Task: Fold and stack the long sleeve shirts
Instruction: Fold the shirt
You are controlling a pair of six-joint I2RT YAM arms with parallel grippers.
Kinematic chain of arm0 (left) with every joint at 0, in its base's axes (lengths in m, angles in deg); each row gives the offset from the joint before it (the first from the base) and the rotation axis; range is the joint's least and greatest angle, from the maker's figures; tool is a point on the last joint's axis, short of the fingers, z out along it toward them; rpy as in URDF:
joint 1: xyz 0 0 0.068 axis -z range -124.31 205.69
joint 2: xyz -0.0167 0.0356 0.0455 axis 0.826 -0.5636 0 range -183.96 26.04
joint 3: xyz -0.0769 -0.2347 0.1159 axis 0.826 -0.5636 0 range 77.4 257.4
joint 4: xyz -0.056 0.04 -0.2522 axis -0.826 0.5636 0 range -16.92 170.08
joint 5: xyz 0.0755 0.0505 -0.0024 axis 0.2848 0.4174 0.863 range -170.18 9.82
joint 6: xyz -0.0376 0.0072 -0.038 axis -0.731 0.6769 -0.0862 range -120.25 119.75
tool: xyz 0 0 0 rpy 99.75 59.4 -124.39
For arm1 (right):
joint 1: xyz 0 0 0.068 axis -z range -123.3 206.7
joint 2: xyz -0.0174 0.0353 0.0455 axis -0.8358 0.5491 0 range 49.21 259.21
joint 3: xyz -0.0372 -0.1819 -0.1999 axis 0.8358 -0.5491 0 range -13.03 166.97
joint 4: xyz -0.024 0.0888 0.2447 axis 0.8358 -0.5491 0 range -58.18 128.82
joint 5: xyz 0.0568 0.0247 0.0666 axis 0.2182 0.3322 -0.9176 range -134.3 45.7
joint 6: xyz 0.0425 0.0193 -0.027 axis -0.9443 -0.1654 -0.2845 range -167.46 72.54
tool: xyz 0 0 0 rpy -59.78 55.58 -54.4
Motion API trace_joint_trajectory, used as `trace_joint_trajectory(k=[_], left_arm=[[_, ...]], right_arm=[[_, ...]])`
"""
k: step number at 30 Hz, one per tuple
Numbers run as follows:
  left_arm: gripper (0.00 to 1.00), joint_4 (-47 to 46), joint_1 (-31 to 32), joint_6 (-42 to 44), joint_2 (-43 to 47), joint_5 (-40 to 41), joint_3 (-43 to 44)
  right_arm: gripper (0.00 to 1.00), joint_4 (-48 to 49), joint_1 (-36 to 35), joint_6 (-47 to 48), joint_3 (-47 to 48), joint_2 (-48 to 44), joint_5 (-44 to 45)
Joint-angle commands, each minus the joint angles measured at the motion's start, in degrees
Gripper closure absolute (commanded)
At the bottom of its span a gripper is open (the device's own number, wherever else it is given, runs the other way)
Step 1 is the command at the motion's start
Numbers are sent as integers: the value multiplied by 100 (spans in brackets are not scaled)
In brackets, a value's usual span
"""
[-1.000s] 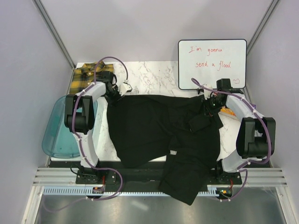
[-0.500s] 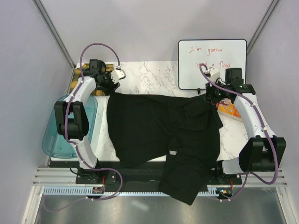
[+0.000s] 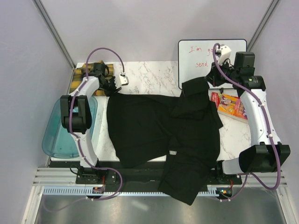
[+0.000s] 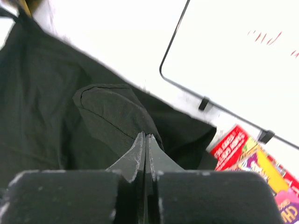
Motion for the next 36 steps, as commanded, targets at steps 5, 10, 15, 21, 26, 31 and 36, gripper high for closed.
trace_joint_trajectory(k=[5,10,15,21,26,31,36], left_arm=[[87,202,26,431,323,-208,114],[96,264,26,518,737,-208,-264],[63,246,9,431,562,-68,-2],[55,246,26,562,131,-94,385],[55,255,35,676,-71,-85,491],[54,369,79,861,16,-146,324],[57,404,79,940,-18,-173,236]], right_arm=[[100,1126,52,-925,1203,-3,79],[100,1671,96,-1163,1635,6,203],[100,1707,96,-1172,1557,6,167],[100,1733,105,-1154,1538,-73,211],[100,1812,105,-1233,1644,-20,211],[100,1874,105,-1269,1767,68,211],[100,1971,105,-1434,1819,112,150]])
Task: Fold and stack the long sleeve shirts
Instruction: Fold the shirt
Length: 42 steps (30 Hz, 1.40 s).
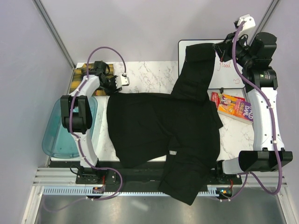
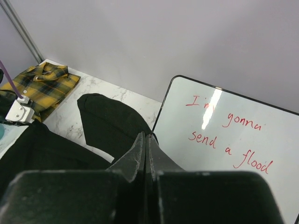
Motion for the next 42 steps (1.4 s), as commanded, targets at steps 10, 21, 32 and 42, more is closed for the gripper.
trace_joint_trajectory(k=[10,21,32,42], left_arm=[[98,559,18,315,566,-276,-151],[64,665,9,-44,780,-57,-76],[40,1086,18,552,-583,-144,1097],[94,1350,18,552,-488,-205,985]], right_arm=[[100,334,24,-312,382,-120,-97],[100,316,24,-163,-84,-578,-106],[100,307,33,-163,-23,-481,-89],[100,220,33,-14,-31,-569,-27]])
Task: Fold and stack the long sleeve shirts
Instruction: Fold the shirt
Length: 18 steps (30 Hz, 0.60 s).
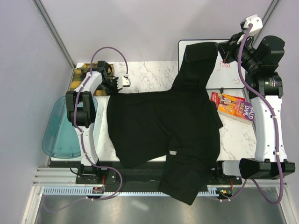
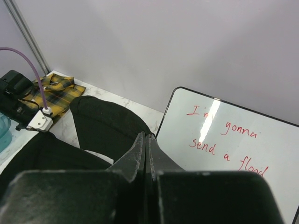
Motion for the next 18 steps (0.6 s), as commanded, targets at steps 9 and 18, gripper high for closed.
trace_joint_trajectory(k=[9,18], left_arm=[[98,220,178,-221,2040,-79,-1735],[98,45,767,-1091,2560,334,-3116]], right_arm=[[100,-186,132,275,-249,-667,181],[100,-520,149,548,-715,-1266,401]])
